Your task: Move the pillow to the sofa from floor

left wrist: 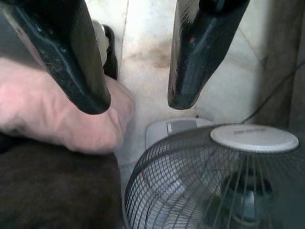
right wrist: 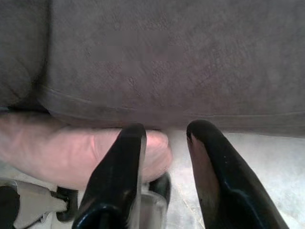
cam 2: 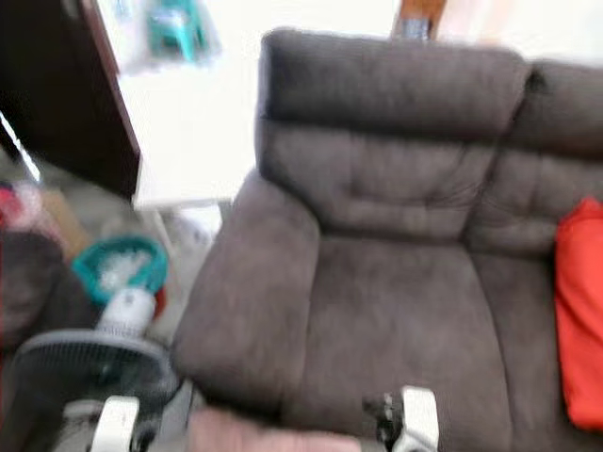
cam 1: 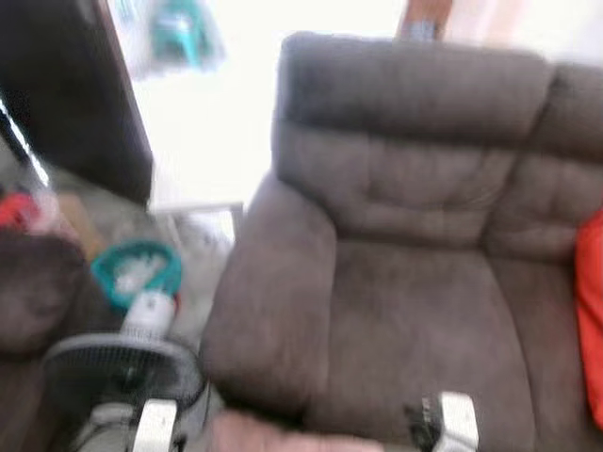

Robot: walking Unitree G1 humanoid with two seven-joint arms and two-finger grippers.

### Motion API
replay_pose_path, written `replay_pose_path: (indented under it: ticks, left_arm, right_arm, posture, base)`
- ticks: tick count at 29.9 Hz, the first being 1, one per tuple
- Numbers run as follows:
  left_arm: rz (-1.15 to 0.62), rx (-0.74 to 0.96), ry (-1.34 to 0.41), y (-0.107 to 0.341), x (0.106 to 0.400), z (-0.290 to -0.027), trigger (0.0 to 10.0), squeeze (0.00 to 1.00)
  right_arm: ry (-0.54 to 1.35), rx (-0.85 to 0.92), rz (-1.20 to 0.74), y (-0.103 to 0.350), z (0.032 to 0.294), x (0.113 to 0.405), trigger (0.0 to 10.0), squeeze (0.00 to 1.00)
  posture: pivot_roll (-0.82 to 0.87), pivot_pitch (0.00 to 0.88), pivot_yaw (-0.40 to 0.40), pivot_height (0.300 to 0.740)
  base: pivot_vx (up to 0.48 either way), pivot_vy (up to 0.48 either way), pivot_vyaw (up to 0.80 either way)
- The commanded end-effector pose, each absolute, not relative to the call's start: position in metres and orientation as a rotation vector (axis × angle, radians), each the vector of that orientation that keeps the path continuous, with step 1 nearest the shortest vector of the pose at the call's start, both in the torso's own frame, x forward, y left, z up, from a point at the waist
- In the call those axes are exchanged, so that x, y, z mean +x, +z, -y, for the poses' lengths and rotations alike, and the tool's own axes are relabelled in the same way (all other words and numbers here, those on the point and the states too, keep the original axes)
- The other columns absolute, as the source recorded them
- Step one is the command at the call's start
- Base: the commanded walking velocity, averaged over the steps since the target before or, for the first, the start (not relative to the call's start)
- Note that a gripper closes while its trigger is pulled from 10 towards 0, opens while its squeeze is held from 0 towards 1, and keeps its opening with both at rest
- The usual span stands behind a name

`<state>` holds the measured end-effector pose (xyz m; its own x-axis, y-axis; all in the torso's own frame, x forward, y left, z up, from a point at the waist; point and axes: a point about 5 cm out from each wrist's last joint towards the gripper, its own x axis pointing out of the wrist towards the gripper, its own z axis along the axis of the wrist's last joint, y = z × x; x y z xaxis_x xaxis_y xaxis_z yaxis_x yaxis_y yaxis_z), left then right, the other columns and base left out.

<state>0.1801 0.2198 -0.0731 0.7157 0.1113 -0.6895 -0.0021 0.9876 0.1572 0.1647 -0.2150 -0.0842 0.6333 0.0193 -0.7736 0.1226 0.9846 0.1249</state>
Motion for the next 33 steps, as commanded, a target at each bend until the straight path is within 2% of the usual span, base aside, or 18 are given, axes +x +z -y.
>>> replay_pose_path:
  ticks: [1,7,11,16,21,25,28,29,30,31,33]
  left_arm:
    - [-0.780,0.157,0.058,-0.076,0.175,-0.217,10.0,0.00]
    - [-0.726,0.154,0.100,-0.073,0.176,-0.218,10.0,0.00]
    - [-0.597,0.180,0.119,-0.050,0.213,-0.225,10.0,0.00]
    - [-0.525,0.186,0.155,-0.043,0.217,-0.230,10.0,0.00]
    - [-0.277,0.249,0.095,-0.015,0.234,-0.227,10.0,0.00]
    - [-0.045,0.260,0.071,0.021,0.248,-0.211,10.0,0.00]
    - [0.014,0.268,0.061,0.033,0.250,-0.205,10.0,0.00]
    - [0.058,0.274,0.055,0.041,0.250,-0.201,10.0,0.00]
    - [0.080,0.271,0.054,0.045,0.250,-0.200,10.0,0.00]
    - [0.118,0.259,0.052,0.053,0.249,-0.196,10.0,0.00]
    - [0.146,0.250,0.047,0.059,0.248,-0.192,10.0,0.00]
  right_arm:
    - [-0.086,0.169,-0.920,-0.089,0.222,0.151,10.0,0.00]
    - [-0.077,0.168,-0.899,-0.088,0.222,0.152,10.0,0.00]
    - [-0.076,0.168,-0.864,-0.086,0.222,0.154,10.0,0.00]
    - [-0.102,0.185,-0.788,-0.082,0.223,0.157,10.0,0.00]
    - [-0.129,0.190,-0.662,-0.074,0.225,0.163,10.0,0.00]
    - [-0.152,0.194,-0.600,-0.070,0.227,0.165,10.0,0.00]
    - [-0.162,0.203,-0.579,-0.069,0.227,0.166,10.0,0.00]
    - [-0.117,0.168,-0.369,-0.042,0.215,0.202,10.0,0.00]
    - [-0.099,0.145,-0.260,-0.025,0.212,0.217,10.0,0.00]
    - [-0.081,0.131,-0.143,-0.003,0.207,0.228,10.0,0.00]
    - [-0.066,0.126,-0.081,0.007,0.203,0.231,10.0,0.00]
  posture:
    - [0.10,0.043,-0.055,0.740]
    - [0.10,0.047,-0.055,0.740]
    - [0.10,0.049,-0.055,0.740]
    - [0.11,0.050,-0.056,0.740]
    - [0.11,0.050,-0.062,0.740]
    - [0.11,0.042,-0.069,0.740]
    - [0.11,0.040,-0.068,0.740]
    - [0.10,0.038,-0.068,0.740]
    - [0.10,0.036,-0.069,0.740]
    - [0.11,0.033,-0.070,0.740]
    - [0.11,0.028,-0.070,0.740]
  base:
    - [0.000,0.000,0.00]
    - [0.000,0.000,0.00]
    - [0.000,0.000,0.00]
    - [0.000,0.000,0.00]
    - [0.000,0.000,0.00]
    - [0.000,0.000,0.00]
    - [0.000,0.000,0.00]
    - [0.000,0.000,0.00]
    - [0.000,0.000,0.00]
    - [0.000,0.000,0.00]
    - [0.000,0.000,0.00]
